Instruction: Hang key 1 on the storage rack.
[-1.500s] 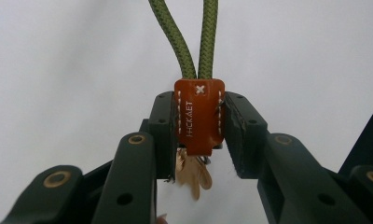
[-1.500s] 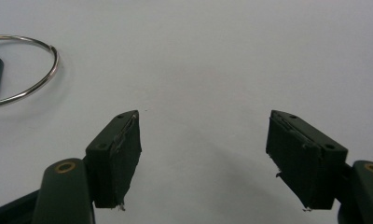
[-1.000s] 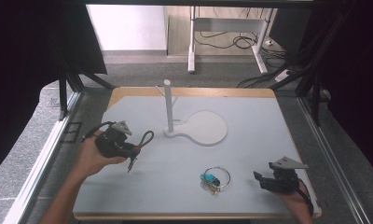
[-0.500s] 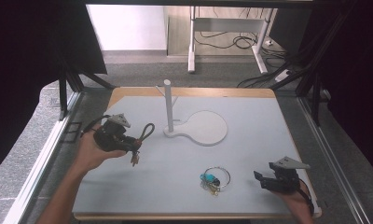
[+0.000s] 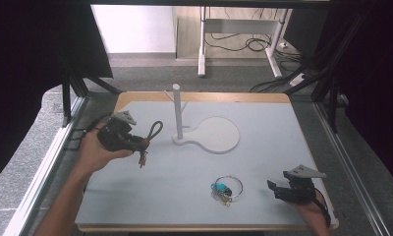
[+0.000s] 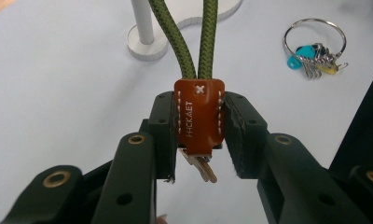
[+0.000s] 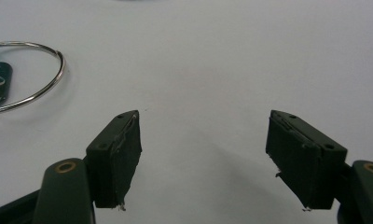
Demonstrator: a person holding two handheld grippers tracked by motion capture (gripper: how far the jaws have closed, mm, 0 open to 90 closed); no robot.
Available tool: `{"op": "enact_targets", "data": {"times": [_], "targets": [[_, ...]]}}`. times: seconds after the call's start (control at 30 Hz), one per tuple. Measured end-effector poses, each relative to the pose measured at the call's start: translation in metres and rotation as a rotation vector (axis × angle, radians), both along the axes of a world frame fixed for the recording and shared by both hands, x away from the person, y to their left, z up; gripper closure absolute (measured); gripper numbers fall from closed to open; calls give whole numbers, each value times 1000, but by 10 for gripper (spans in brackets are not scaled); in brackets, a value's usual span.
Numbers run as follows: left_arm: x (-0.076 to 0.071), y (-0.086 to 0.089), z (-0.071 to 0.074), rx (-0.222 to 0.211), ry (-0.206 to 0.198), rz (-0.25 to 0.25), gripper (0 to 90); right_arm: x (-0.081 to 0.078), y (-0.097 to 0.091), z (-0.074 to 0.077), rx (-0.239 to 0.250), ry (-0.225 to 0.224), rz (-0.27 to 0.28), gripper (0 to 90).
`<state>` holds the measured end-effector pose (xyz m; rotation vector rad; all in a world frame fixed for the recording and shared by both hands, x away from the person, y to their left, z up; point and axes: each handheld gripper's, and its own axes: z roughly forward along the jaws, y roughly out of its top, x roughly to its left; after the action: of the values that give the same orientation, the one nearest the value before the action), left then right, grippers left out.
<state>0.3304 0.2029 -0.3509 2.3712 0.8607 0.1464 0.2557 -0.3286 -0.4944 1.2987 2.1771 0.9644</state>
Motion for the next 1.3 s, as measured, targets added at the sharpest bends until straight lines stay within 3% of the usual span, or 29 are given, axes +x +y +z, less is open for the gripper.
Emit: {"op": "enact_targets", "data": {"times": [0.83, 1.3], "targets": [[19, -6, 18, -11, -18, 38, 666, 1, 0, -2, -2, 4, -1, 267], [30, -5, 22, -22, -8, 56, 665, 1, -1, -2, -1, 5, 0, 267]]}}
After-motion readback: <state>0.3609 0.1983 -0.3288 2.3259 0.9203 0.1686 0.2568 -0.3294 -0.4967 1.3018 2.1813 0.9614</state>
